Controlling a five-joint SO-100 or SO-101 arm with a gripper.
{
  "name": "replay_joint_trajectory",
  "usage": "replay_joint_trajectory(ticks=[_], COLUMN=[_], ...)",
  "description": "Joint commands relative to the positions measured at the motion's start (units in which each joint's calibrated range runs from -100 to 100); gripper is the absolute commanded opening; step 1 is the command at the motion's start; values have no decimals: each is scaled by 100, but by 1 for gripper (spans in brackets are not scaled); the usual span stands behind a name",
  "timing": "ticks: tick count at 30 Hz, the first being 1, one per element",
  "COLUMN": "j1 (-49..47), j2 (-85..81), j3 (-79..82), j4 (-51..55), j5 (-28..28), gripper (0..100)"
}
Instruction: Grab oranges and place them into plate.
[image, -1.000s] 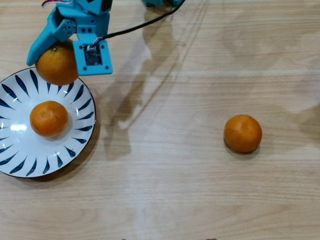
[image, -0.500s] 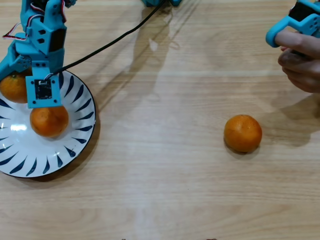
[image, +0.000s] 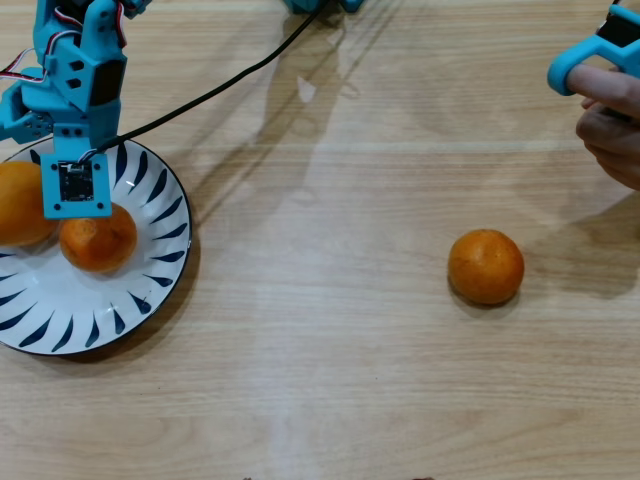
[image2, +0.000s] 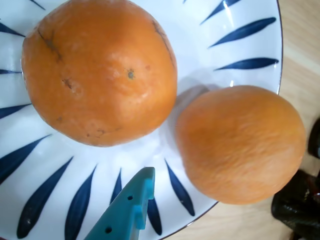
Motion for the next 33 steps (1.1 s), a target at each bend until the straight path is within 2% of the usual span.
replay_joint_trajectory(ticks=[1,5,9,14,18,24,33], j1=[-157,-351,-786,-2044,-3157,-4528,-5383], j2=[-261,-836,-1605,-2907,-3558,-3642,-2518], j3=[-327,-327,-318,-390,-354,-282,-101], j4=[2,518,1326,2804,3354,3311,2417], j5=[-20,-57,-344,-909,-1473,-2184,-2890], gripper=[50,50,50,50,50,50,51])
